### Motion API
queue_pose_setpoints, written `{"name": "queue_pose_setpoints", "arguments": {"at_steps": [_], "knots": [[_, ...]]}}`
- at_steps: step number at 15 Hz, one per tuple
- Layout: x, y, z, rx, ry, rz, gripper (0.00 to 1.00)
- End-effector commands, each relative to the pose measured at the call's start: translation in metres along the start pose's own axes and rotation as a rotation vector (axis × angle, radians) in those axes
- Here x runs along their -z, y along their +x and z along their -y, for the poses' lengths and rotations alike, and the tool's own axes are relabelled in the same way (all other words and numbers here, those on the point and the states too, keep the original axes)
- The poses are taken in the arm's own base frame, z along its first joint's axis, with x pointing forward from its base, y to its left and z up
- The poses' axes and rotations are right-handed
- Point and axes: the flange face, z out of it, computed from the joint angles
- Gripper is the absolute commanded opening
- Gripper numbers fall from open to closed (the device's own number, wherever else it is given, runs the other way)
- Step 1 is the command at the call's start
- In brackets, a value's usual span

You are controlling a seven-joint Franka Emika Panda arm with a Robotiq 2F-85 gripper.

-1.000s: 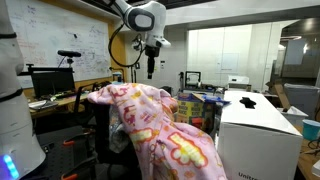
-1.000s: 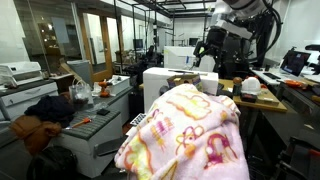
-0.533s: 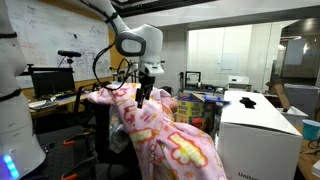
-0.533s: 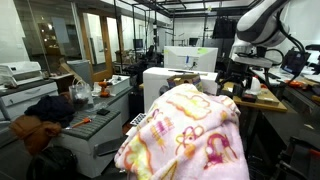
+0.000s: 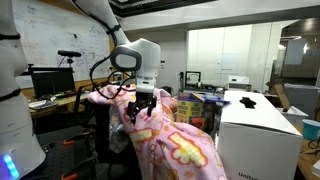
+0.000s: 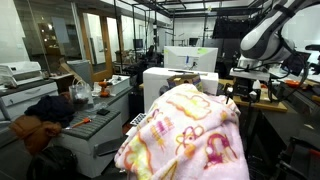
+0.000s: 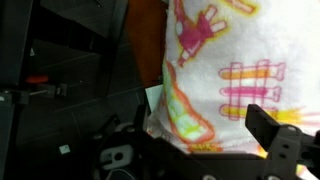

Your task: Pick up the blanket and put it on the chair

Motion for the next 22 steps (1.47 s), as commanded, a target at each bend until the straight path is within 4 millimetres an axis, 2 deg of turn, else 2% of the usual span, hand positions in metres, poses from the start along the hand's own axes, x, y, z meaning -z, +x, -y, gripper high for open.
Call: {"name": "queue_pose_setpoints", "arguments": {"at_steps": [1, 3, 5, 10, 13, 15, 16, 19, 22], "knots": [[-0.02, 0.015, -0.001, -0.2, -0.023, -0.015, 1.0], [-0.029, 0.028, -0.002, -0.313, -0.039, -0.013, 1.0], [-0.029, 0.045, 0.0, -0.423, -0.041, -0.012, 1.0], [0.001, 0.089, 0.011, -0.684, 0.044, -0.049, 1.0], [-0.001, 0.108, 0.019, -0.797, 0.067, -0.052, 1.0], [-0.014, 0.111, 0.026, -0.806, 0.06, -0.041, 1.0], [-0.027, 0.109, 0.032, -0.781, 0.049, -0.039, 1.0], [-0.045, 0.105, 0.051, -0.712, 0.038, -0.059, 1.0], [-0.037, 0.102, 0.071, -0.614, 0.079, -0.143, 1.0]]}}
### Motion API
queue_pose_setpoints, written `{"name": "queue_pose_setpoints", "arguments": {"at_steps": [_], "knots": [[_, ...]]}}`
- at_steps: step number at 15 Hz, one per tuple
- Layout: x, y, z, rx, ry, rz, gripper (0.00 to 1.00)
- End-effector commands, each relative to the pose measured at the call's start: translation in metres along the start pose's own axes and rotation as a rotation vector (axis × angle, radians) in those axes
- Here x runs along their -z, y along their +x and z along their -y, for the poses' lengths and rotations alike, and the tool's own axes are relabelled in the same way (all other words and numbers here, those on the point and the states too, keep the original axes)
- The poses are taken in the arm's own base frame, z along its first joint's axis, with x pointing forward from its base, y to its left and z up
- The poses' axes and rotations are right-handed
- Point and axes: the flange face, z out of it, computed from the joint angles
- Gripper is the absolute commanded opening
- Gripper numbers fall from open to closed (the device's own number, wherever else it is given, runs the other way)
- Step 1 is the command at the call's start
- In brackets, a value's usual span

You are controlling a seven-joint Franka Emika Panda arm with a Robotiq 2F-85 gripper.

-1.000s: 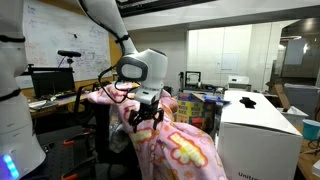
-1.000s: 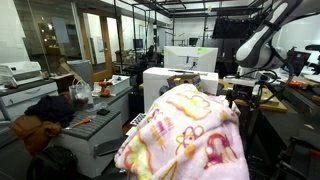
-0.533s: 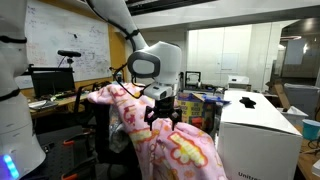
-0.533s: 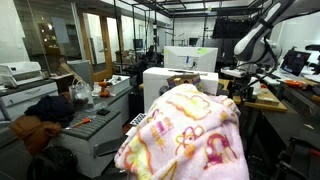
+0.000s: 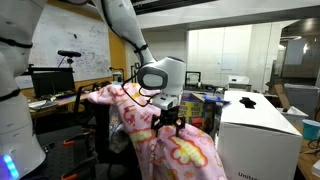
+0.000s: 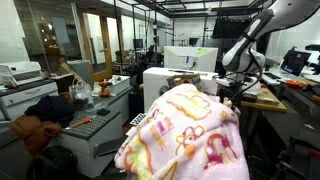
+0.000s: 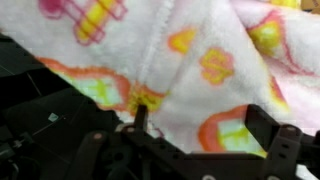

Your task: Pick up the blanket and put it on the chair

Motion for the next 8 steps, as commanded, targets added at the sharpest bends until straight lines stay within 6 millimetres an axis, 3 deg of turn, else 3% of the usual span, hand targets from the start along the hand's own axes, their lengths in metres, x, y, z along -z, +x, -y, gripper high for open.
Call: {"name": "queue_pose_setpoints", "arguments": {"at_steps": [1, 5, 8], "knots": [[0.013, -0.014, 0.018, 0.115, 0.086, -0.058, 1.0], [-0.001, -0.015, 0.023, 0.239, 0.115, -0.117, 1.0], [-0.03, -0.01, 0.016, 0.304, 0.083, -0.134, 1.0]]}}
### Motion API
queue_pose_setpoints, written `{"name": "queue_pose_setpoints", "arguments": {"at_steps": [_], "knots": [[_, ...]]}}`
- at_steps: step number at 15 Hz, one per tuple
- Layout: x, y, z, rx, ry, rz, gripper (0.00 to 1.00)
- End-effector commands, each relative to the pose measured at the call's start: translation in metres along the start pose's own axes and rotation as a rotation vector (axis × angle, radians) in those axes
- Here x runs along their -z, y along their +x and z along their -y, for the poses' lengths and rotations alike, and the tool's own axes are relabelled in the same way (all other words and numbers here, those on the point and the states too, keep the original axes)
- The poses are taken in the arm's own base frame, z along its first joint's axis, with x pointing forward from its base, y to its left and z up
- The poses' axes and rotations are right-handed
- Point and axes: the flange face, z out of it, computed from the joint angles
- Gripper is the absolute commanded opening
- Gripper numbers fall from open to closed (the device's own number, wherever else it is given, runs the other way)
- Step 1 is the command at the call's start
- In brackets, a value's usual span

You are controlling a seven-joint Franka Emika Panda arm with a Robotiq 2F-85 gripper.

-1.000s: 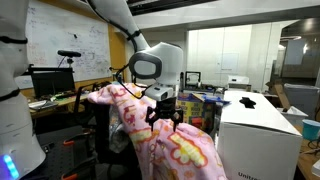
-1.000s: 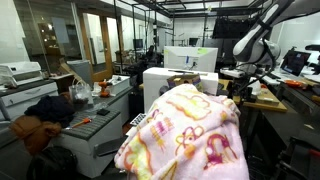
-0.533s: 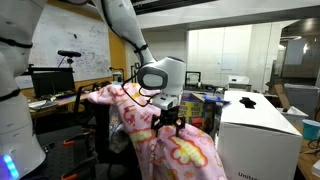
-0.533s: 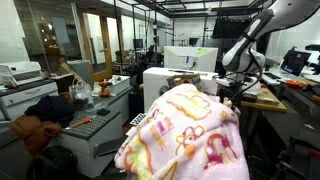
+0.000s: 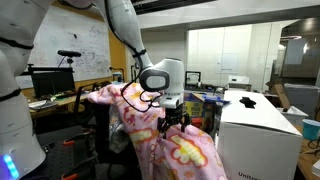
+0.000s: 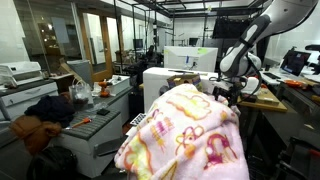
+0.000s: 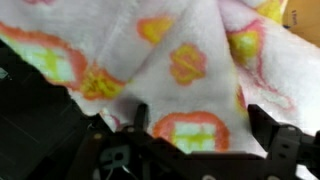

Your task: Pick up the blanket and put it on the chair

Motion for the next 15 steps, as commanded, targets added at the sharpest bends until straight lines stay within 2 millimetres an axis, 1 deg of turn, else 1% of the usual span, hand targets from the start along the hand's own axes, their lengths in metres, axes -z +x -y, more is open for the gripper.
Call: {"name": "queue_pose_setpoints", "arguments": {"at_steps": [1, 3, 5, 6, 7, 8, 9, 11, 13, 14, 15], "knots": [[-0.035, 0.0, -0.008, 0.089, -0.019, -0.028, 1.0], [-0.055, 0.0, -0.016, 0.128, -0.042, -0.04, 1.0], [-0.069, -0.003, -0.022, 0.172, -0.051, -0.047, 1.0], [-0.065, -0.007, -0.022, 0.216, -0.036, -0.039, 0.75], [-0.064, -0.01, -0.021, 0.233, -0.036, -0.032, 0.72], [-0.062, -0.016, -0.022, 0.259, -0.02, -0.014, 0.66], [-0.061, -0.021, -0.022, 0.281, -0.009, -0.005, 0.56], [-0.057, -0.03, -0.022, 0.326, 0.003, 0.016, 0.43], [-0.049, -0.036, -0.022, 0.354, 0.016, 0.039, 0.29], [-0.045, -0.039, -0.022, 0.364, 0.025, 0.054, 0.2], [-0.04, -0.039, -0.023, 0.377, 0.024, 0.069, 0.13]]}}
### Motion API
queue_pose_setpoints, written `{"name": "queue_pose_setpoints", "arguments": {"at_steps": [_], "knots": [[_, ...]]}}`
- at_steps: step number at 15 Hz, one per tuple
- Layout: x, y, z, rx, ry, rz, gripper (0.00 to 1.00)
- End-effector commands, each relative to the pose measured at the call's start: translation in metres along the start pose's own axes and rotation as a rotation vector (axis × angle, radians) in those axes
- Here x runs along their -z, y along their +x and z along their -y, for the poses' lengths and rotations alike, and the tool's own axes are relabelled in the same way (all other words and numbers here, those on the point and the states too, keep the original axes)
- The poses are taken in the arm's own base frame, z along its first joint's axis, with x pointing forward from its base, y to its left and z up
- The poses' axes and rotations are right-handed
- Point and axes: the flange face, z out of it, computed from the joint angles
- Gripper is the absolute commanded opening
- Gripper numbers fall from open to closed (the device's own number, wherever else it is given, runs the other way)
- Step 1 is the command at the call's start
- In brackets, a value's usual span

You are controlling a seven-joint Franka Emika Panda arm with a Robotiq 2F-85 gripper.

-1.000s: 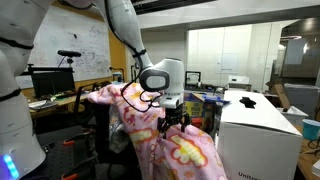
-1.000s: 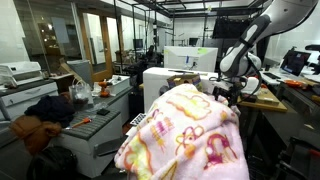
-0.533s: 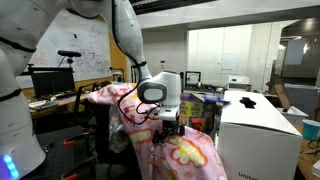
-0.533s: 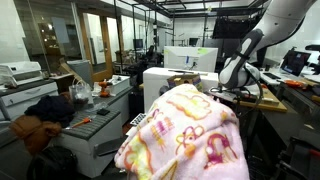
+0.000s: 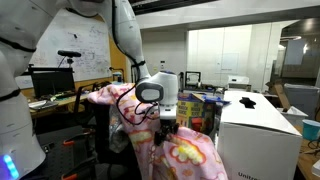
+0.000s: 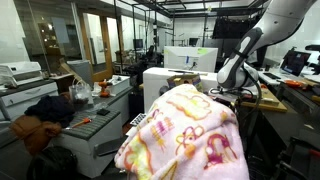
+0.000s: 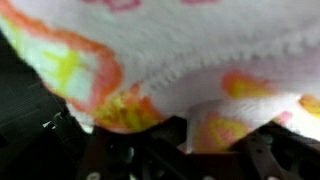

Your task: Pick up the blanket and put it on the chair

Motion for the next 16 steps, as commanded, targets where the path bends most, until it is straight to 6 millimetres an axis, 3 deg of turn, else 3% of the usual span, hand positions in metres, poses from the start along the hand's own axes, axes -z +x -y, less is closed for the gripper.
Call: {"name": "queue_pose_setpoints", "arguments": {"at_steps": [1, 3, 9, 12, 16], "knots": [[0.015, -0.012, -0.006, 0.04, 0.034, 0.046, 0.08], [0.03, -0.011, -0.01, 0.061, 0.051, 0.073, 0.0], [0.083, -0.019, -0.011, 0.138, 0.064, 0.086, 0.01], [0.118, -0.018, -0.011, 0.176, 0.057, 0.084, 0.01], [0.181, -0.02, -0.003, 0.278, 0.061, 0.09, 0.01]]}}
